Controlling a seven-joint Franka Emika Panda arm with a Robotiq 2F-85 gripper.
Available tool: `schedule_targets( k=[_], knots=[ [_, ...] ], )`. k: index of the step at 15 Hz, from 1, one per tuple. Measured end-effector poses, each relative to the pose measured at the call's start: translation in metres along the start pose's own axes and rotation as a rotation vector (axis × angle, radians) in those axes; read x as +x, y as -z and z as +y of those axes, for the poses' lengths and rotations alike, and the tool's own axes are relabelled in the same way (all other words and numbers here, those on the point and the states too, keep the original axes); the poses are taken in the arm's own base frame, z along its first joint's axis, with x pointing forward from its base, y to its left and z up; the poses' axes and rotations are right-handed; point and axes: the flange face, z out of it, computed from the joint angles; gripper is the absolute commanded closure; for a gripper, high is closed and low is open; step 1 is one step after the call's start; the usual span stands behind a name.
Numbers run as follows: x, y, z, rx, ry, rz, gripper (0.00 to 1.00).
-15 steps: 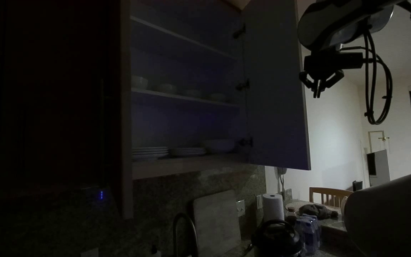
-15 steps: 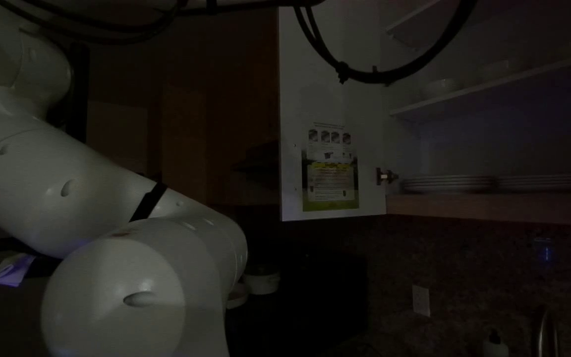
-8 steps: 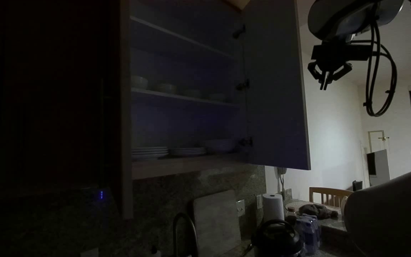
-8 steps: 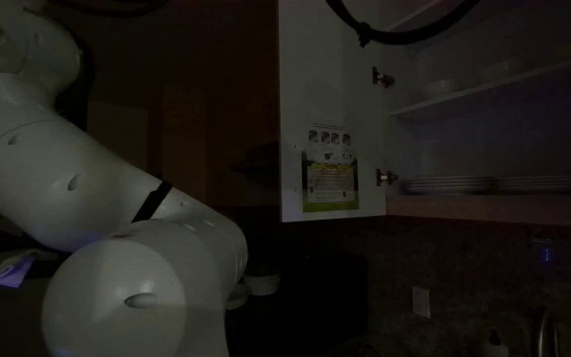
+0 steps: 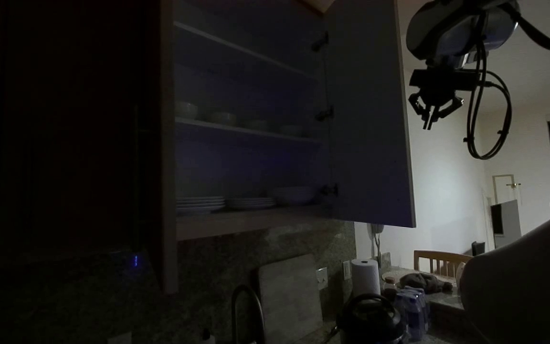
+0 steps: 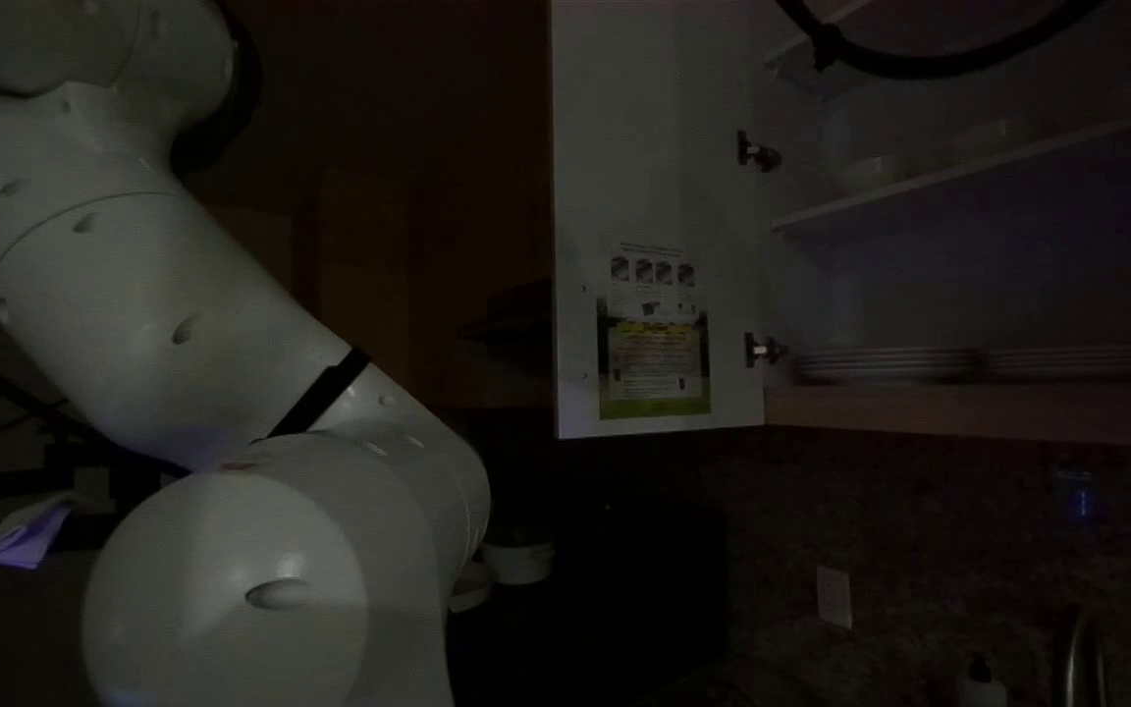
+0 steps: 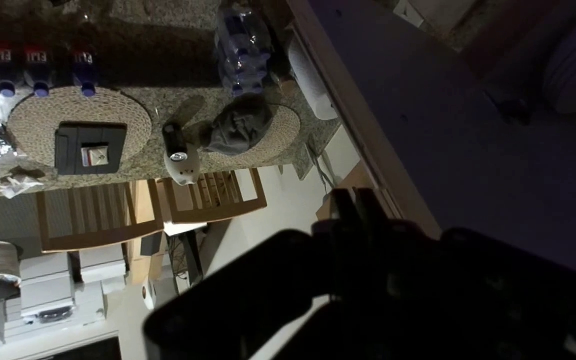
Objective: Close the right cabinet door
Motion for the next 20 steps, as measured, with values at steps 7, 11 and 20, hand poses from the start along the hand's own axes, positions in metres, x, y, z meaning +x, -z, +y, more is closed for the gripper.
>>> schedule_targets(
  k=[7, 11, 20],
  knots=[
    [0.030, -0.009, 0.003, -0.022, -0.042, -0.003, 0.91],
    [0.039, -0.014, -0.003, -0.047, -0.080, -0.022, 0.93],
    [0.042, -0.015, -0.006, -0.053, -0.104, -0.022, 0.92]
  ],
)
